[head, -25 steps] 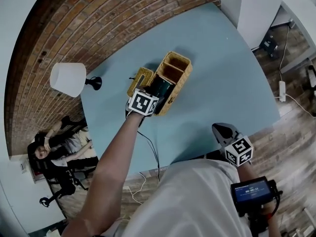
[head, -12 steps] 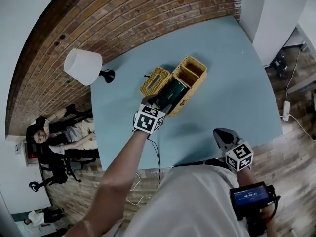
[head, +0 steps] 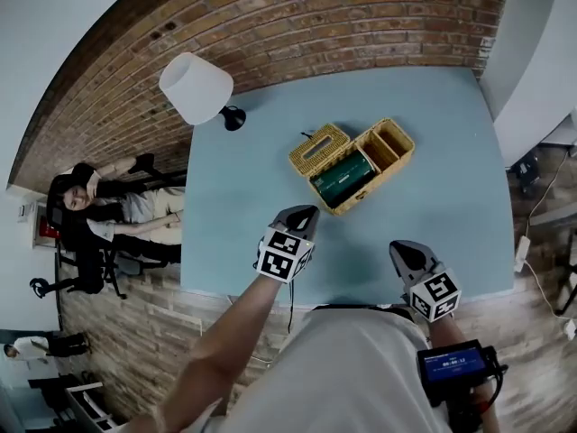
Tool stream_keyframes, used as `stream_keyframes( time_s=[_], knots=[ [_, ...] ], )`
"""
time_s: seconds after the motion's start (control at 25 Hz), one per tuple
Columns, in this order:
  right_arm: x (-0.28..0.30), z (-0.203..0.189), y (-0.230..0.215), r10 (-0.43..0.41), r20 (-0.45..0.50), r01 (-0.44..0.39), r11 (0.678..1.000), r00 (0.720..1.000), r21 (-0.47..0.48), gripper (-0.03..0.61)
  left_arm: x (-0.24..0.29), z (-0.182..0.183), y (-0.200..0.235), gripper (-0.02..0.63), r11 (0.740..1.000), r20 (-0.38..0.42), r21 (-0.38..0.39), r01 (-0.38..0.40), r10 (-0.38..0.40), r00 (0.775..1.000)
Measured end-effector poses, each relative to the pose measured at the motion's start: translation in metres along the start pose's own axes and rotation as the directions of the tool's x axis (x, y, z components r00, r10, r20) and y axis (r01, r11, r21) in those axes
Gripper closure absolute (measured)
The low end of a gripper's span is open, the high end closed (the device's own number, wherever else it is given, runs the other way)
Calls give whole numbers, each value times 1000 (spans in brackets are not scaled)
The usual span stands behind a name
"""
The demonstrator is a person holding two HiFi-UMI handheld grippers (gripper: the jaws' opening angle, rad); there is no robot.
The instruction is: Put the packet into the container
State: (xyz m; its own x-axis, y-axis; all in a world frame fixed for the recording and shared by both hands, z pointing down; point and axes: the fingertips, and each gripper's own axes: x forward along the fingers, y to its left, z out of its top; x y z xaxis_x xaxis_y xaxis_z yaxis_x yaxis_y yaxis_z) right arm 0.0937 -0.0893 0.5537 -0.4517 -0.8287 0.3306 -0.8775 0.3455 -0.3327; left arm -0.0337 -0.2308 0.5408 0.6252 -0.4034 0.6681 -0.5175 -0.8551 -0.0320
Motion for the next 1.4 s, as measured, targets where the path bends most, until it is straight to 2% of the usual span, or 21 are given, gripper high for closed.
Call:
stream_keyframes(
  time_s=[0.16,0.48,0.64,0.88,1.4],
  knots=[
    [6,18,12,59,22,-58,997,998,-45,569,-32,-8,-1,603,994,95,-101,-39,49,994],
    [11,25,34,106,17,-104,990,994,-95,569,-61,-52,-38,603,983,186,-181,-16,50,981],
    [5,24,40,121,17,-118,986,993,-118,569,-65,-58,-56,603,982,223,-188,8,34,974],
    [6,25,43,116,17,-113,987,993,-113,569,-69,-53,-54,603,983,251,-185,15,33,967],
    [14,33,50,125,23,-121,984,992,-132,569,-71,-53,-52,603,984,245,-177,31,14,969]
  ],
)
